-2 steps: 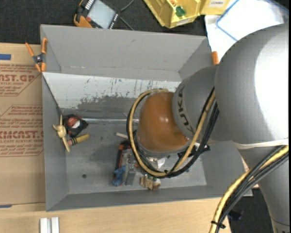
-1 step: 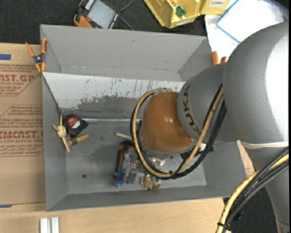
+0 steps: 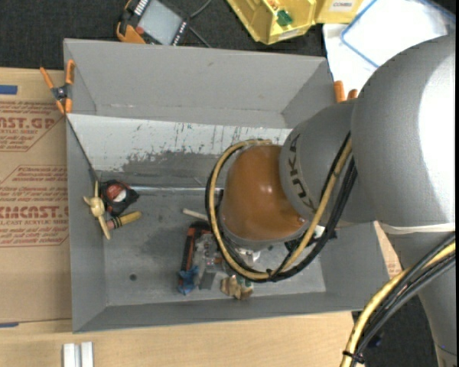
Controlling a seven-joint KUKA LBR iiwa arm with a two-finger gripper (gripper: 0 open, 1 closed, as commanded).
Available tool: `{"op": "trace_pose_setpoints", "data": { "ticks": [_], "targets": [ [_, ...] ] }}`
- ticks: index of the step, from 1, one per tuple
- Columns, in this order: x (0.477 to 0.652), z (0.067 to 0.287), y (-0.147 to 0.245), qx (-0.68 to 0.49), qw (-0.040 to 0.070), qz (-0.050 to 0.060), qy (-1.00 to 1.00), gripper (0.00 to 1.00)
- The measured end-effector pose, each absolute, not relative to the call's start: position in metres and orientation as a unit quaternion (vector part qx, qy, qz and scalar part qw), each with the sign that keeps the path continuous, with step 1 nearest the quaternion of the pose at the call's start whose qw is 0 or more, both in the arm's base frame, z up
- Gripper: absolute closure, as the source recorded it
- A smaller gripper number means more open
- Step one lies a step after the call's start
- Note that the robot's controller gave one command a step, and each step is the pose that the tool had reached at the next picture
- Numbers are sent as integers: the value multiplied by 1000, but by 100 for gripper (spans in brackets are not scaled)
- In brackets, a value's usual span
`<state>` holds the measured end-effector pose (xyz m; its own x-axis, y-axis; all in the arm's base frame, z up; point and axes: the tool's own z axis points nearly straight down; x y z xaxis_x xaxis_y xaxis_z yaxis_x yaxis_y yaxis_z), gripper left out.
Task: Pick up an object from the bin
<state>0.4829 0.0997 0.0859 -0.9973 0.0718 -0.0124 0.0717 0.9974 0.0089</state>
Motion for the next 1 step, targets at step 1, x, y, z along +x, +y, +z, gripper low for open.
{"op": "trace_pose_setpoints", "data": {
  "ticks": [1],
  "targets": [
    [483,86,100,36,6,4,999,100]
  ]
}}
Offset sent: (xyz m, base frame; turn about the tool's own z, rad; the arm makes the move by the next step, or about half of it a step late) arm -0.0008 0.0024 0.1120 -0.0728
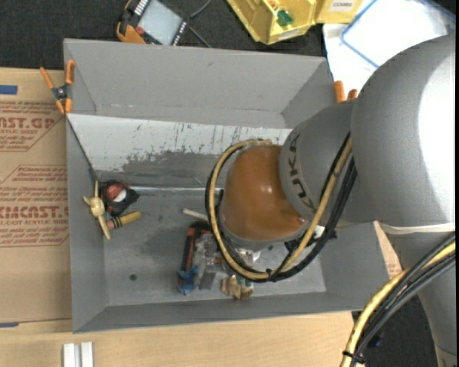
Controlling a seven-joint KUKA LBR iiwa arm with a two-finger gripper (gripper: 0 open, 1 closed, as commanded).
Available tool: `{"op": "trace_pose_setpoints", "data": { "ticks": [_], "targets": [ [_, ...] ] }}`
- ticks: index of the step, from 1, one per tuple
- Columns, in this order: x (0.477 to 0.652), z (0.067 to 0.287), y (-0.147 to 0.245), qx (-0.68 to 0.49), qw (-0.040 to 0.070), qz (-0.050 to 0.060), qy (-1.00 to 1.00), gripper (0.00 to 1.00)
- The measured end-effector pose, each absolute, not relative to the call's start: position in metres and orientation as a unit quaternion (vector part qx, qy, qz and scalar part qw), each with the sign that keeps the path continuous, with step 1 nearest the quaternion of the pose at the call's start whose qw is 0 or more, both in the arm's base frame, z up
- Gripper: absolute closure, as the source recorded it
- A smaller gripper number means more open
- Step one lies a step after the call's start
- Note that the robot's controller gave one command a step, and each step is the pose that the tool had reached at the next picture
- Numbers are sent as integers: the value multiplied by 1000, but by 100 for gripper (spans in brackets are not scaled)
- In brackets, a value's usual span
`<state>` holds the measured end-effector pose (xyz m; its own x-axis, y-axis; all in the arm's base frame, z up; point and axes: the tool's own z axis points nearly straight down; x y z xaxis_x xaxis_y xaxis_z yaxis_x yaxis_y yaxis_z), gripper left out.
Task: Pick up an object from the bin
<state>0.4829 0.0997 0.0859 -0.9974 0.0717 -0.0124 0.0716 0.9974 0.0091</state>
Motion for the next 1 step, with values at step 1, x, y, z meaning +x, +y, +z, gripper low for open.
{"op": "trace_pose_setpoints", "data": {
  "ticks": [1],
  "targets": [
    [482,196,102,0,6,4,1000,100]
  ]
}}
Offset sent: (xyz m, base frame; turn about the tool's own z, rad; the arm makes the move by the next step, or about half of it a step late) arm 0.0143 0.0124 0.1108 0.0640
